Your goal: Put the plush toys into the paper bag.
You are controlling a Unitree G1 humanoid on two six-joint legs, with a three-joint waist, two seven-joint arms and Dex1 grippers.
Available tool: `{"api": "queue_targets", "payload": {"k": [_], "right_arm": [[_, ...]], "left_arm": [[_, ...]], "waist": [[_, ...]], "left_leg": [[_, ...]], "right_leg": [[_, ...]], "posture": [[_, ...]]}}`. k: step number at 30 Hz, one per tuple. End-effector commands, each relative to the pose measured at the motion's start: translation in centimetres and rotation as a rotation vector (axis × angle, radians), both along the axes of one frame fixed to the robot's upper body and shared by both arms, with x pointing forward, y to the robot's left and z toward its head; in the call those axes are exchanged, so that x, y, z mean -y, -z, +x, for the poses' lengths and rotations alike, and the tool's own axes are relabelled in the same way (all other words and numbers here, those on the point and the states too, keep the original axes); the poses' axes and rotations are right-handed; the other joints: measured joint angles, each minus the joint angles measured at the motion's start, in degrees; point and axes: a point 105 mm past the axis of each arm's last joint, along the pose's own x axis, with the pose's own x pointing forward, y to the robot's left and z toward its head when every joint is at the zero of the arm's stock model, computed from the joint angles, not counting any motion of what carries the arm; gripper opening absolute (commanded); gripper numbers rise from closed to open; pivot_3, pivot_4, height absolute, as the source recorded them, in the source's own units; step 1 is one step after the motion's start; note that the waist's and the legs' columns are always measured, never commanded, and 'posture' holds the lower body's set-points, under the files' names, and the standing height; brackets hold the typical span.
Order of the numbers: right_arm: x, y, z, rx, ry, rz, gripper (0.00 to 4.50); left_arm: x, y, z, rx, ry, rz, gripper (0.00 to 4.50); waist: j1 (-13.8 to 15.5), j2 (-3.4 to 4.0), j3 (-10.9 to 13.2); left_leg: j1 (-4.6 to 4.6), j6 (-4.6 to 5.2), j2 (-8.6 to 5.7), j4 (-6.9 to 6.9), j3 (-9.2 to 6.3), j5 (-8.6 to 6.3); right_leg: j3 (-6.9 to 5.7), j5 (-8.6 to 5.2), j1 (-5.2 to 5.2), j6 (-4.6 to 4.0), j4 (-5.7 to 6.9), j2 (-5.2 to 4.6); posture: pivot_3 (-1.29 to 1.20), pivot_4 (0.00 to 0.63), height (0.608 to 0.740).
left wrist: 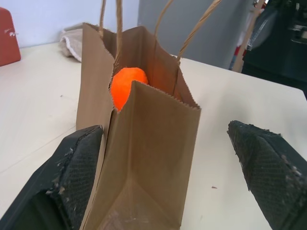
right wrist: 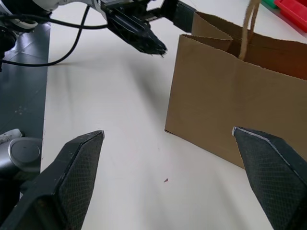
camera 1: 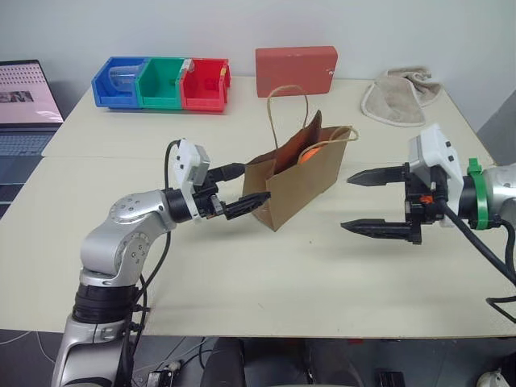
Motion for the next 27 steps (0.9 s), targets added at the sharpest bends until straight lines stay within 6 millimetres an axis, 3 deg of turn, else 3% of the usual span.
{"api": "queue_targets", "payload": {"k": [1,11,15,26,27], "right_arm": [[-0.6,-0.7,-0.5,0.046,-0.031,0.007,4.5],[-1.0,-0.7,-0.3,0.072,-0.025,0.012,4.5],[-1.1,-0.8,-0.2,0.1,-0.018,0.014,4.5],[-0.9,-0.8,0.2,0.167,0.03,0.016,4.5],[-0.7,-0.7,0.3,0.181,0.042,0.012,4.5]], "left_arm": [[1.2,-0.4,0.4,0.061,-0.045,-0.004,4.47],[2.8,-0.2,1.2,0.119,-0.056,-0.063,4.47],[2.6,-0.2,1.6,0.126,-0.071,-0.077,3.63],[2.8,0.4,2.9,0.143,-0.076,-0.052,0.02],[2.7,0.4,3.1,0.146,-0.075,-0.047,0.02]], "waist": [[0.1,0.0,0.0],[0.2,0.0,0.0],[0.2,0.0,0.0],[0.3,0.0,0.0],[0.3,0.0,0.0]], "left_leg": [[0.0,0.0,0.0,0.02,0.0,0.0],[0.01,0.0,-0.01,0.02,0.0,0.0],[0.01,0.0,-0.02,0.02,-0.01,0.0],[0.01,0.0,-0.02,0.03,0.0,0.0],[0.01,0.0,-0.02,0.03,-0.01,0.0]], "right_leg": [[0.0,0.0,0.0,0.01,0.0,0.0],[0.01,0.01,0.0,0.01,0.03,0.0],[0.0,0.01,0.01,0.01,0.02,0.0],[0.0,0.02,0.01,0.01,0.03,0.0],[0.0,0.02,0.01,0.01,0.04,0.0]], "posture": [[0.0,0.15,0.74],[0.0,0.15,0.74],[0.0,0.15,0.74],[0.0,0.15,0.74],[0.0,0.15,0.74]]}}
